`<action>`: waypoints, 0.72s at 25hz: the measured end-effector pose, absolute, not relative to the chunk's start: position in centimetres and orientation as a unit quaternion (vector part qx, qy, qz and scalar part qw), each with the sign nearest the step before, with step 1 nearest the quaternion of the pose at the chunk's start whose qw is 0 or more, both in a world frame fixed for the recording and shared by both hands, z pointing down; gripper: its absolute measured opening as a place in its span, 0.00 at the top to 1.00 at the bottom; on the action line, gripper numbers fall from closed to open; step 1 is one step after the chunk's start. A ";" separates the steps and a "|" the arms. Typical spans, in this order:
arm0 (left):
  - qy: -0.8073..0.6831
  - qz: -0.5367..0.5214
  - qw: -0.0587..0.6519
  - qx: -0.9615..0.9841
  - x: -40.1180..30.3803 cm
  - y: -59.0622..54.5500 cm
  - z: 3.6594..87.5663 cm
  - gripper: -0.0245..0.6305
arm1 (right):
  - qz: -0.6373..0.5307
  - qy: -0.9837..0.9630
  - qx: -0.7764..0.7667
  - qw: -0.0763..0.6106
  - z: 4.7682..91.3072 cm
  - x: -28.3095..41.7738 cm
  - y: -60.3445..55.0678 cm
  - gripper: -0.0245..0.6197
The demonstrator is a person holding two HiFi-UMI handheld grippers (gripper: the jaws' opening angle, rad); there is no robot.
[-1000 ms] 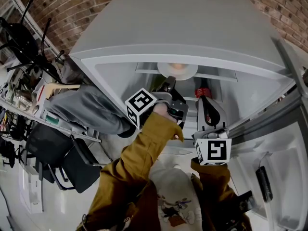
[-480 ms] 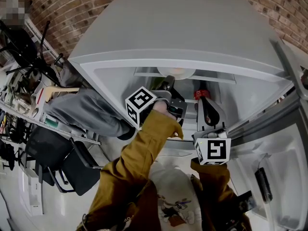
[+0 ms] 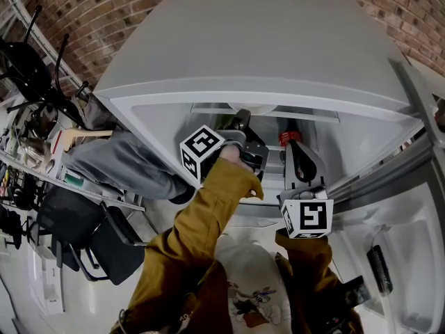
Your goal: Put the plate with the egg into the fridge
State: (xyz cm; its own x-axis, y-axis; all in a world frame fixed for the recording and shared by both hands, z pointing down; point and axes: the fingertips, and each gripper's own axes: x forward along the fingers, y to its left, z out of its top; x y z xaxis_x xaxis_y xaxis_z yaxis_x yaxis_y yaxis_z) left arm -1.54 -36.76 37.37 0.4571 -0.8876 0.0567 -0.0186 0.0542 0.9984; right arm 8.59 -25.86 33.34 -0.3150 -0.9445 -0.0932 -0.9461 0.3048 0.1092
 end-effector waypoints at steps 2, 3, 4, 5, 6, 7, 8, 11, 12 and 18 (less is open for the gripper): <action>-0.383 -0.352 0.617 0.591 -1.5 -36.8 37.4 0.93 | 0.070 0.806 -0.587 0.007 33.4 8.7 -25.8 0.95; -0.383 -0.352 0.617 0.591 -1.4 -36.9 37.4 0.93 | 0.072 0.807 -0.587 0.006 33.3 8.7 -25.9 0.95; -0.383 -0.351 0.617 0.591 -1.4 -36.9 37.3 0.93 | 0.073 0.807 -0.586 0.006 33.3 8.7 -25.9 0.95; -0.383 -0.351 0.616 0.592 -1.4 -36.9 37.3 0.93 | 0.074 0.807 -0.586 0.006 33.3 8.8 -25.9 0.95; -0.383 -0.352 0.616 0.592 -1.4 -36.9 37.3 0.93 | 0.073 0.807 -0.586 0.007 33.3 8.8 -25.8 0.95; -0.383 -0.354 0.615 0.592 -1.4 -36.9 37.3 0.93 | 0.070 0.806 -0.588 0.008 33.4 8.9 -25.8 0.95; -0.381 -0.357 0.614 0.592 -1.5 -37.0 37.3 0.93 | 0.068 0.805 -0.590 0.010 33.4 8.9 -25.8 0.95; -0.376 -0.367 0.609 0.595 -1.6 -37.1 37.0 0.93 | 0.072 0.806 -0.587 0.009 33.3 8.8 -25.8 0.95; -0.375 -0.368 0.608 0.595 -1.6 -37.1 36.9 0.93 | 0.073 0.806 -0.587 0.008 33.3 8.8 -25.7 0.95; -0.384 -0.367 0.601 0.597 -2.1 -36.9 36.8 0.88 | 0.070 0.806 -0.587 0.008 33.4 8.7 -25.5 0.95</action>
State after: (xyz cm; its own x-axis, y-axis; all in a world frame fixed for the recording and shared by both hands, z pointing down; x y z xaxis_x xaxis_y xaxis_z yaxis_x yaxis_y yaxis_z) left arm -2.15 -36.90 36.80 0.4358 -0.8997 0.0247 -0.0182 0.0187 0.9997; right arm 8.70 -25.52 33.36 -0.3103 -0.9458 -0.0957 -0.9481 0.3005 0.1039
